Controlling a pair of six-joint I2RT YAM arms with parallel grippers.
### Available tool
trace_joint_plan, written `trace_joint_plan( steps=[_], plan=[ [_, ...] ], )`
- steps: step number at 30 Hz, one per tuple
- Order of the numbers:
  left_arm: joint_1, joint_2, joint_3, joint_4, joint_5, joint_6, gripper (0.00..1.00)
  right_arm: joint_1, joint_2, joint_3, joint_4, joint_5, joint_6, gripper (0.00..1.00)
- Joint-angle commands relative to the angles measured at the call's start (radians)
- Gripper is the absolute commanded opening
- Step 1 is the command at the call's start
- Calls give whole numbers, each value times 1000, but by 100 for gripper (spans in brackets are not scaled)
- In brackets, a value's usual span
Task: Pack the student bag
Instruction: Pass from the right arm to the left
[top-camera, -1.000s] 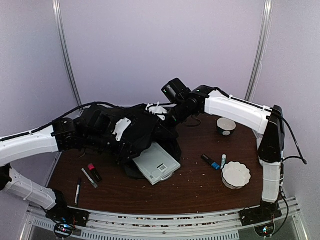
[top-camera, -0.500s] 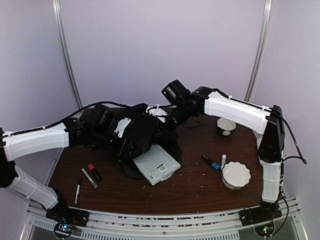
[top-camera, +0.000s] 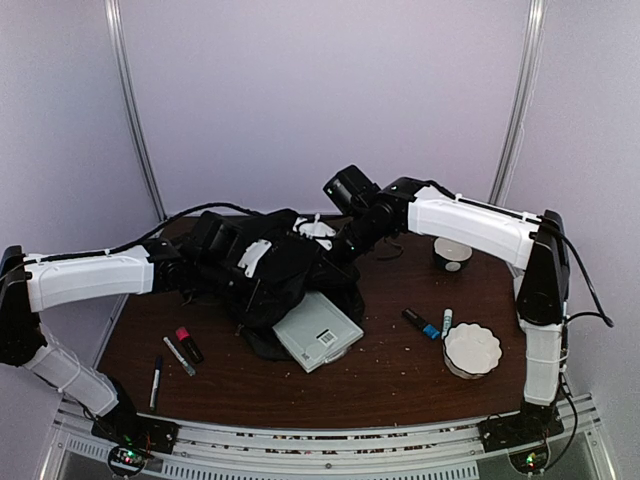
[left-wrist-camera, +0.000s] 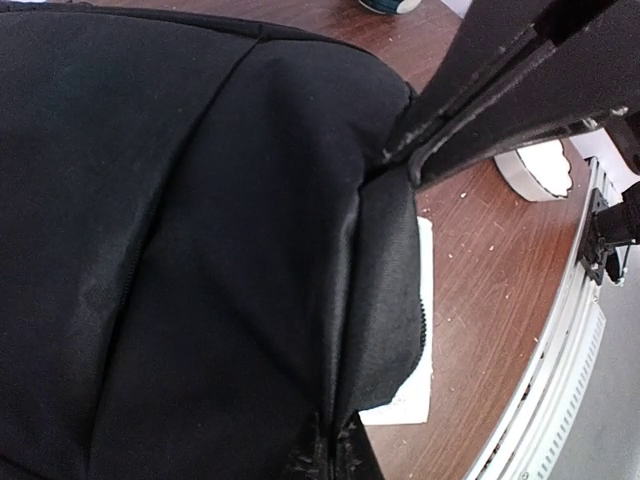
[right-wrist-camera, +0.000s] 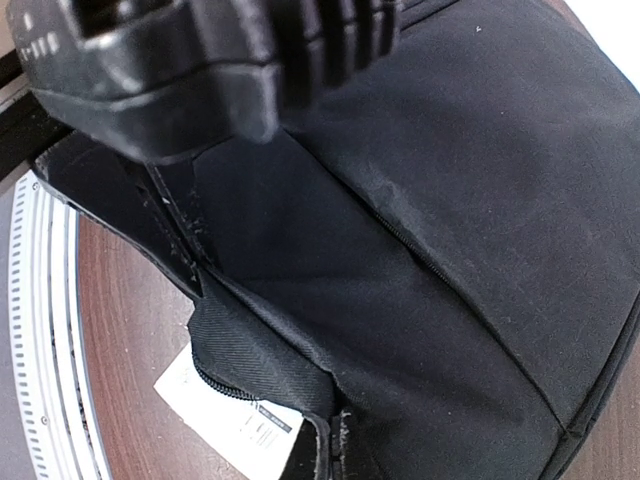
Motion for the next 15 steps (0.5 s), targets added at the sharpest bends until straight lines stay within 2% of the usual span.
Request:
trace_joint_plan(
  steps=[1, 4, 5, 7, 10, 15],
  plan=[
    [1, -25, 24, 8, 3, 42, 0, 7, -71, -15, 32, -30, -18, 0],
    [5, -54, 51, -61, -25, 94, 0, 1, -124, -65, -3, -30, -100, 23],
    [9, -60, 61, -86, -29, 114, 0, 2, -162, -112, 5, -44, -137, 32],
    [22, -71, 77, -121, -29, 134, 0, 5, -245, -232, 57, -54, -217, 42],
    [48, -74, 84, -136, -27, 144, 0, 17, -349, -376, 98, -55, -309, 48],
    [69, -63, 79, -90, -1, 123, 0, 89, -377, -522, 100, 42, -451, 48]
  ],
)
